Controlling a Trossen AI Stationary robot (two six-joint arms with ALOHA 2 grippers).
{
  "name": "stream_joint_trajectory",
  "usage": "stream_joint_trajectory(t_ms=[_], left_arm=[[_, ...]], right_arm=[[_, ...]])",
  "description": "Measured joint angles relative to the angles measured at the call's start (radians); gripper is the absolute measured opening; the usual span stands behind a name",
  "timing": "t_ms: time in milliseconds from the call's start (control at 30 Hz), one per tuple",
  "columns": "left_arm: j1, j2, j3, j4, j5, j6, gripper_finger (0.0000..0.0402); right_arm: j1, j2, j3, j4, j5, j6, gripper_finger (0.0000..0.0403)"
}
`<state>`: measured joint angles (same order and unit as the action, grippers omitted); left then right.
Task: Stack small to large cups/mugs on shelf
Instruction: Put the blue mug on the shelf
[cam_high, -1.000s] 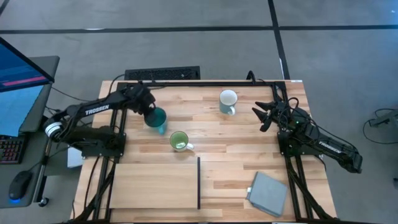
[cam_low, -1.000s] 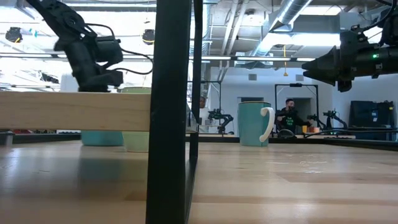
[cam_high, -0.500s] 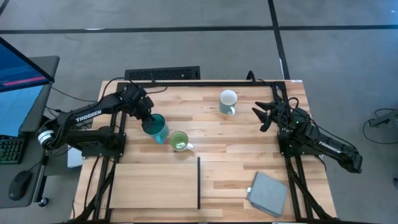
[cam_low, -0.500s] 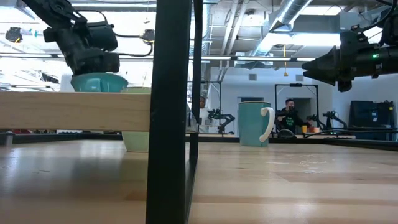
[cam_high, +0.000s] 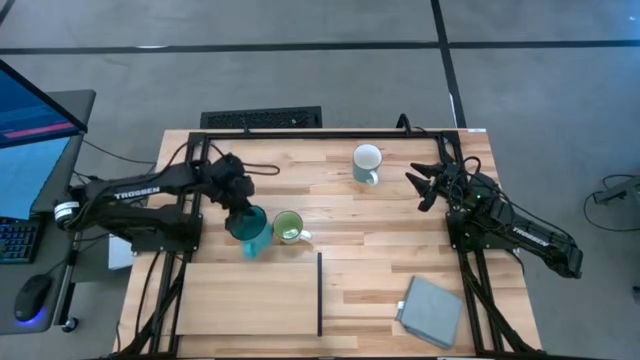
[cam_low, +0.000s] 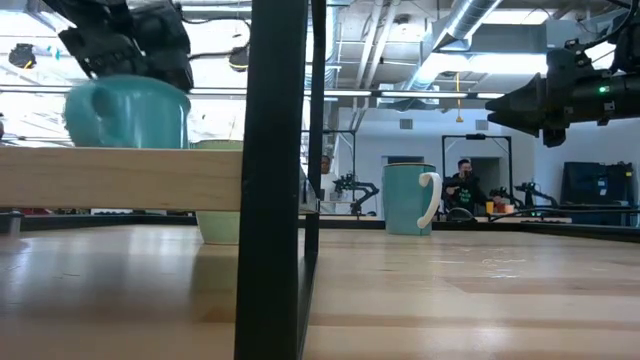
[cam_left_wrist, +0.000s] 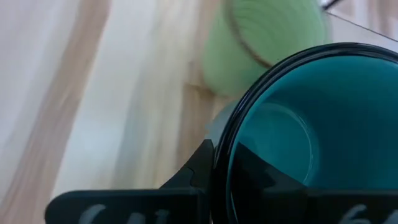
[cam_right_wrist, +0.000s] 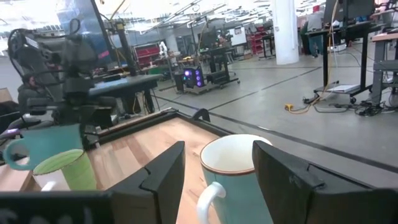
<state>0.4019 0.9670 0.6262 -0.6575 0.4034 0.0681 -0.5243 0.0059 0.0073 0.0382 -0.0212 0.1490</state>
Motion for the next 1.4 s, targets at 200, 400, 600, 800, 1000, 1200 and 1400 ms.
stream_joint_trajectory(t_ms=[200, 400, 600, 800, 1000, 1200, 1400], left_arm=[[-0.141, -0.075, 0.0, 0.006, 0.03, -0.002, 0.0015], [-0.299, -0.12, 0.004, -0.02, -0.03, -0.212, 0.0015], [-0.451, -0.112, 0.003, -0.088, -0.092, -0.357, 0.0015], [-0.53, -0.081, 0.021, -0.169, -0.108, -0.525, 0.0015], [-0.634, -0.048, 0.089, -0.278, -0.213, -0.613, 0.0015], [-0.768, -0.005, 0.141, -0.382, -0.314, -0.741, 0.0015], [-0.903, 0.018, 0.142, -0.376, -0.384, -0.852, 0.0015]], right_arm=[[0.0, 0.0, 0.0, 0.0, 0.0, 0.0, 0.0209], [0.0, 0.0, 0.0, 0.003, 0.028, 0.001, 0.0209], [0.0, 0.0, 0.0, 0.019, 0.111, 0.002, 0.0209], [0.0, 0.0, 0.0, 0.03, 0.147, 0.002, 0.0209], [0.0, 0.0, 0.0, 0.028, 0.154, 0.001, 0.0209], [0.0, 0.0, 0.0, 0.025, 0.154, 0.0, 0.0209], [0.0, 0.0, 0.0, 0.026, 0.154, 0.0, 0.0209]])
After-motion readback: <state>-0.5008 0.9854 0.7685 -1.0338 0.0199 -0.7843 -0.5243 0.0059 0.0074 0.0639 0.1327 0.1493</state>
